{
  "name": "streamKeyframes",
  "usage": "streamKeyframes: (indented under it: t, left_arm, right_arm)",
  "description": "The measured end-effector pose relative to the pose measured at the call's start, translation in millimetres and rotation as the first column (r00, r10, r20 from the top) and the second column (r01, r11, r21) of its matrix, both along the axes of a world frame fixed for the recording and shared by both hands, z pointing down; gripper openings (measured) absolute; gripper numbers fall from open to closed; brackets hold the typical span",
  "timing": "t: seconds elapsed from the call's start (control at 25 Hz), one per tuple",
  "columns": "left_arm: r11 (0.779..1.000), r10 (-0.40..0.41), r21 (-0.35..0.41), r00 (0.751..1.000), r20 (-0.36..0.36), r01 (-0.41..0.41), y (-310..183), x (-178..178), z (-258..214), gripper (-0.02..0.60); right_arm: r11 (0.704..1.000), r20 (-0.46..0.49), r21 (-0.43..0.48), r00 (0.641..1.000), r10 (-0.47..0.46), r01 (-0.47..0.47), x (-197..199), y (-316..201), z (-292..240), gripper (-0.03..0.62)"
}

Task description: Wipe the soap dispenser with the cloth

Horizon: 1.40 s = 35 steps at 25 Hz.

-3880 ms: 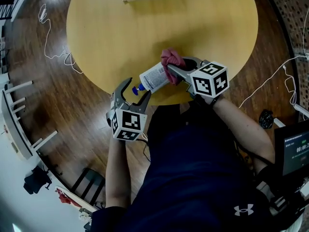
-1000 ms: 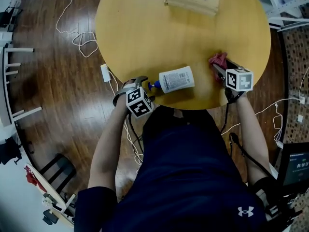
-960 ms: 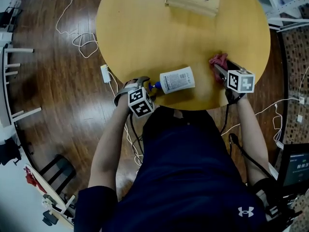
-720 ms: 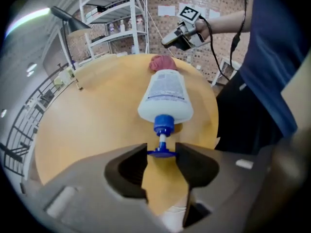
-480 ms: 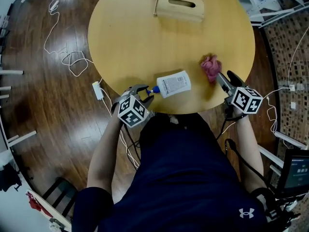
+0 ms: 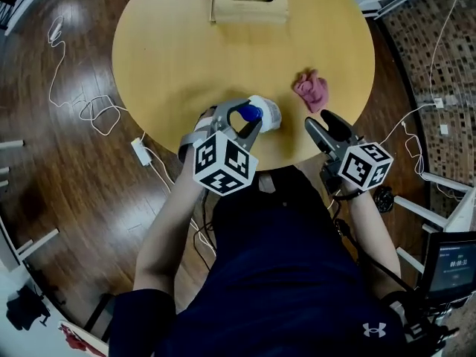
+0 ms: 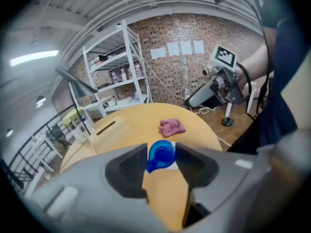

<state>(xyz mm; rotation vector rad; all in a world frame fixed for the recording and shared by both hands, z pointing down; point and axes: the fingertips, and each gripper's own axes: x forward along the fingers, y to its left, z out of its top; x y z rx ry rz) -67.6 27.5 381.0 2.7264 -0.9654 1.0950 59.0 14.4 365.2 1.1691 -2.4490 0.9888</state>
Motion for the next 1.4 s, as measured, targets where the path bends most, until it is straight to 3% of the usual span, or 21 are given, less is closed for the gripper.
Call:
streamKeyframes:
  t: [0.16, 0.28, 0.44, 0.52, 0.6, 0.68, 0.72, 0.8, 0.88, 0.96, 1.04, 1.16, 1.24, 1.4]
  left_arm:
    - [0.990, 0.101, 0.083, 0.986, 0.131, -0.113, -10, 46, -1, 0.178]
    - [0.973, 0.155, 0.128, 0.955, 0.251, -0.191, -5, 70, 2, 0.178]
    - [0.976, 0.133, 0.127, 0.942, 0.307, -0.179, -3, 86, 3, 0.184]
    - [0.983, 0.110, 0.111, 0.949, 0.295, -0.149, -2, 90, 0, 0.271]
    - [0.991, 0.044, 0.109, 0.968, 0.248, -0.073, -5, 89, -5, 0.288]
    - [0.991, -0.087, 0.113, 0.983, 0.163, 0.069, -5, 78, -16, 0.290]
    - [0.981, -0.171, 0.115, 0.979, 0.108, 0.159, 0, 69, -24, 0.291]
    - [0.928, -0.352, 0.126, 0.936, -0.016, 0.351, 16, 46, -43, 0.291]
    - [0.852, -0.491, 0.129, 0.860, -0.142, 0.508, 44, 28, -65, 0.291]
    - [0.799, -0.555, 0.089, 0.786, -0.271, 0.595, 86, 30, -82, 0.287]
    - [0.797, -0.553, -0.001, 0.730, -0.400, 0.604, 138, 54, -88, 0.252]
    - [0.836, -0.515, -0.122, 0.689, -0.510, 0.535, 209, 106, -91, 0.199]
    - [0.845, -0.504, -0.140, 0.684, -0.527, 0.516, 238, 130, -96, 0.199]
    - [0.824, -0.507, -0.112, 0.637, -0.581, 0.555, 264, 142, -114, 0.182]
  right_arm:
    - [1.000, 0.007, 0.010, 1.000, 0.020, -0.020, 12, 8, -1, 0.256]
    - [0.999, 0.038, 0.019, 0.998, 0.045, -0.046, 26, 15, -3, 0.253]
    - [0.996, 0.093, 0.048, 0.993, 0.068, -0.073, 49, 26, -15, 0.247]
    - [0.997, 0.114, 0.066, 0.993, 0.042, -0.050, 60, 36, -19, 0.246]
    - [0.996, 0.134, 0.080, 0.991, 0.014, -0.025, 71, 47, -19, 0.245]
    - [0.996, 0.153, 0.090, 0.988, -0.001, -0.013, 87, 62, -22, 0.245]
    - [0.995, 0.160, 0.095, 0.987, -0.008, -0.007, 97, 72, -24, 0.242]
    - [0.994, 0.171, 0.111, 0.985, -0.029, 0.010, 115, 91, -30, 0.224]
    - [0.990, 0.183, 0.137, 0.982, -0.049, 0.024, 129, 106, -34, 0.195]
    - [0.985, 0.196, 0.170, 0.979, -0.058, 0.025, 140, 122, -42, 0.123]
    - [0.978, 0.218, 0.207, 0.973, -0.077, 0.031, 145, 145, -53, 0.062]
    - [0.964, 0.249, 0.252, 0.957, -0.145, 0.080, 135, 179, -72, 0.035]
    - [0.953, 0.244, 0.282, 0.952, -0.186, 0.114, 128, 196, -85, 0.035]
    - [0.913, 0.135, 0.386, 0.971, -0.196, 0.131, 117, 227, -106, 0.035]
